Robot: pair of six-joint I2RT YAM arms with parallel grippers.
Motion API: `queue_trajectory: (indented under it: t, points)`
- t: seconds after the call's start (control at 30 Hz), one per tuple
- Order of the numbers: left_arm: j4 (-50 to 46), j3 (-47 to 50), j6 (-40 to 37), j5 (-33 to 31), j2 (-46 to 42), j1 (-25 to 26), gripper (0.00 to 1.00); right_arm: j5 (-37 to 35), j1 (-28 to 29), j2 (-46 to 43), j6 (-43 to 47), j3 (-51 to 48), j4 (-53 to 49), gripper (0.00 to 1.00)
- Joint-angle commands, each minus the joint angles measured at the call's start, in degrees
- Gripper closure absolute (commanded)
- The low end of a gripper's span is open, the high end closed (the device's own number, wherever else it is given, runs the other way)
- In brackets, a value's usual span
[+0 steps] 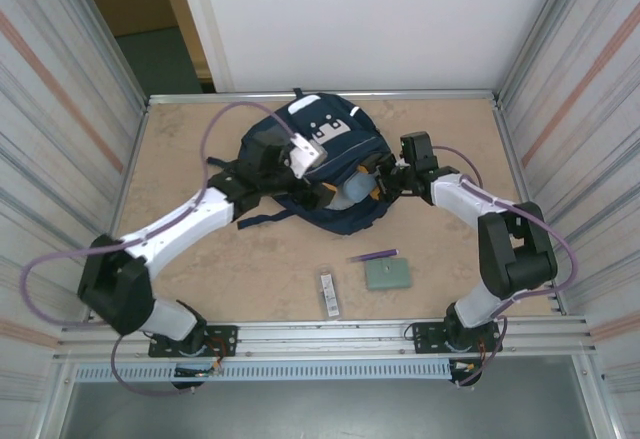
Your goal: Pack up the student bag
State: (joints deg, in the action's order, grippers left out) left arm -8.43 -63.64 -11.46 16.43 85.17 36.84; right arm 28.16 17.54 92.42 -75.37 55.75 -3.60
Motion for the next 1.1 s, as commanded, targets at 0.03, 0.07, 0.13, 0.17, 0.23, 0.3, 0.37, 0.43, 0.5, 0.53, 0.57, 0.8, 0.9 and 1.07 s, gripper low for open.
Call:
queue_trajectory:
  t: [0.03, 0.07, 0.13, 0.17, 0.23, 0.3, 0.37, 0.43, 0.5, 0.53, 0.57, 0.8, 0.9, 1.07]
  points:
    - [1.3, -4.0, -16.0, -8.4, 6.7, 3.0, 0.01, 3.0, 0.3, 1.5, 1.9, 2.2, 3.3, 0.50]
    - [3.4, -3.6, -17.0, -9.7, 7.7, 3.6, 0.01, 3.2, 0.3, 1.5, 2.0, 2.2, 3.3, 0.50]
    - [6.2, -4.2, -17.5, -14.9, 9.7, 4.1, 0.01, 3.4, 0.3, 1.3, 2.4, 2.2, 3.2, 0.51]
    - [7.1, -5.3, -16.5, -18.7, 11.0, 4.0, 0.01, 3.4, 0.3, 1.2, 2.5, 2.1, 3.0, 0.51]
    - [7.3, -7.8, -15.3, -23.7, 13.9, 3.4, 0.01, 3.3, 0.5, 0.8, 2.7, 1.7, 3.0, 0.51]
    - [6.9, -10.5, -15.9, -26.4, 16.4, 3.1, 0.17, 3.1, 0.8, 0.6, 2.8, 1.3, 3.0, 0.51]
    - [8.8, -11.0, -16.6, -28.1, 17.9, 3.1, 0.42, 3.3, 1.0, 0.7, 3.1, 1.2, 2.8, 0.51]
    - [10.2, -10.9, -17.3, -28.1, 18.4, 3.1, 0.76, 3.3, 0.8, 0.5, 3.2, 0.9, 2.6, 0.51]
    - [10.7, -10.6, -18.1, -26.4, 17.4, 3.3, 0.83, 3.0, 0.5, 0.0, 3.9, 0.4, 1.7, 0.50]
    - [10.9, -10.4, -18.2, -25.6, 16.6, 3.3, 0.83, 2.6, 0.3, -0.2, 4.5, 0.3, 1.0, 0.50]
    - [11.3, -10.3, -18.1, -25.4, 15.7, 3.5, 0.83, 2.1, 0.1, -0.6, 5.5, 0.2, -0.1, 0.50]
    - [10.7, -14.7, -17.3, -24.1, 11.3, 3.9, 1.00, 1.3, 0.6, -1.1, 7.8, 0.5, -3.9, 0.50]
    - [11.5, -17.4, -17.3, -23.7, 10.4, 4.3, 1.00, 0.1, 2.6, -0.1, 7.4, 2.1, -3.3, 0.50]
    - [13.2, -19.9, -18.5, -21.8, 9.1, 5.6, 1.00, -1.9, 5.0, 4.1, 4.1, 6.3, -0.1, 0.46]
